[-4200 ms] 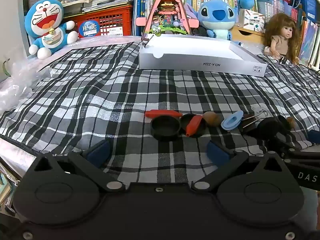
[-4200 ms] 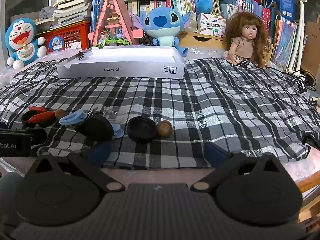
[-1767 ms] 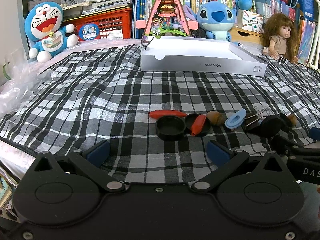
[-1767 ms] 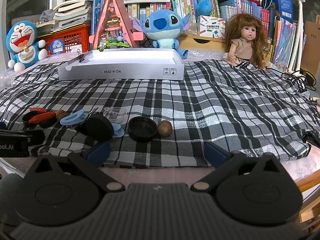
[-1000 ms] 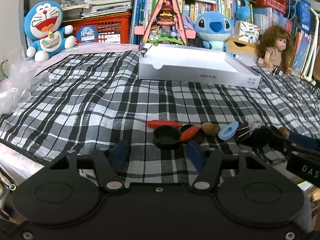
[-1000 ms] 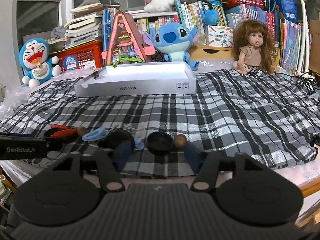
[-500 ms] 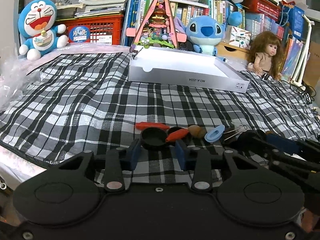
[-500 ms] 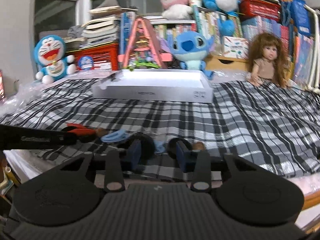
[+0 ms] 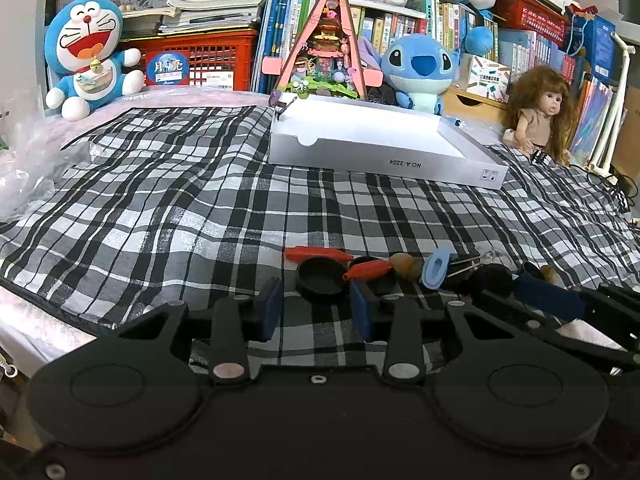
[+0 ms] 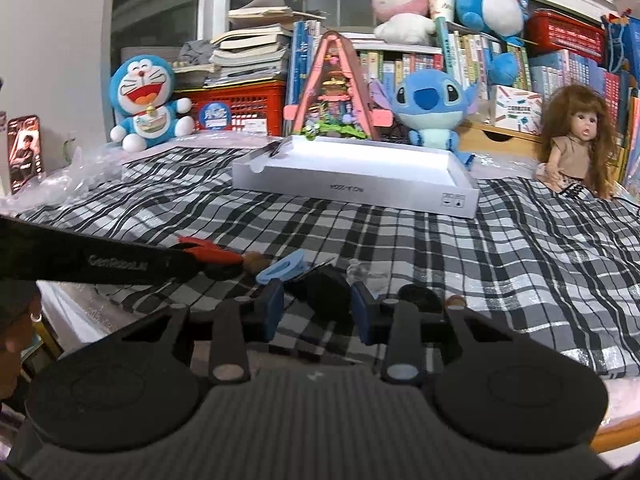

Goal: Organize rigid objects
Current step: 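Move the left tool toward a black round cap while the right tool approaches another black cap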

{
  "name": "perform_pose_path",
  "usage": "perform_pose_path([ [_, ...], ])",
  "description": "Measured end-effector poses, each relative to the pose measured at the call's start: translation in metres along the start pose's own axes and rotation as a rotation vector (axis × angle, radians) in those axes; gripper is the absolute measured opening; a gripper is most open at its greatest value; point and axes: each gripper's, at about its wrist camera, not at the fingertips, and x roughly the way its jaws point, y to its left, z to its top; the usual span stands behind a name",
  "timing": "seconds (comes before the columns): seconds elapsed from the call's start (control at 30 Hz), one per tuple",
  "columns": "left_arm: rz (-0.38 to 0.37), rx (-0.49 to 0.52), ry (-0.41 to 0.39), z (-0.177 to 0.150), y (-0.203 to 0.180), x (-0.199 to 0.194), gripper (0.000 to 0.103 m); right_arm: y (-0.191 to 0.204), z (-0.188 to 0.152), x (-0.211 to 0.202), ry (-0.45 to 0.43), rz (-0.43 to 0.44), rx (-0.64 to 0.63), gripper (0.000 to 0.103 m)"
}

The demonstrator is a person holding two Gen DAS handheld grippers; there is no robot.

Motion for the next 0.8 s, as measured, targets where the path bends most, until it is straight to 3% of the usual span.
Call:
perform_pose_path([
  [0.27, -0.007, 0.004, 0.003, -0.001, -0.001, 0.001, 0.035, 0.009, -0.005, -0.006, -0.004, 0.054, -0.034, 0.044],
  [0.6, -0.006, 0.001, 0.003, -0.002, -0.001, 0.001, 0.035, 0.001, -0.001, -0.005, -0.036, 0.015, 0.029, 0.044],
  [0.7, -0.010, 0.002, 0.004, -0.003, 0.000, 0.001, 0.035, 0.006, 0.001, 0.000, -0.029, 0.036, -0.002, 0.052],
  [0.8, -0.011, -0.001, 0.003, -0.003, 0.001, 0.001, 0.035, 0.012, 0.001, 0.004, -0.010, 0.090, -0.014, 0.053],
])
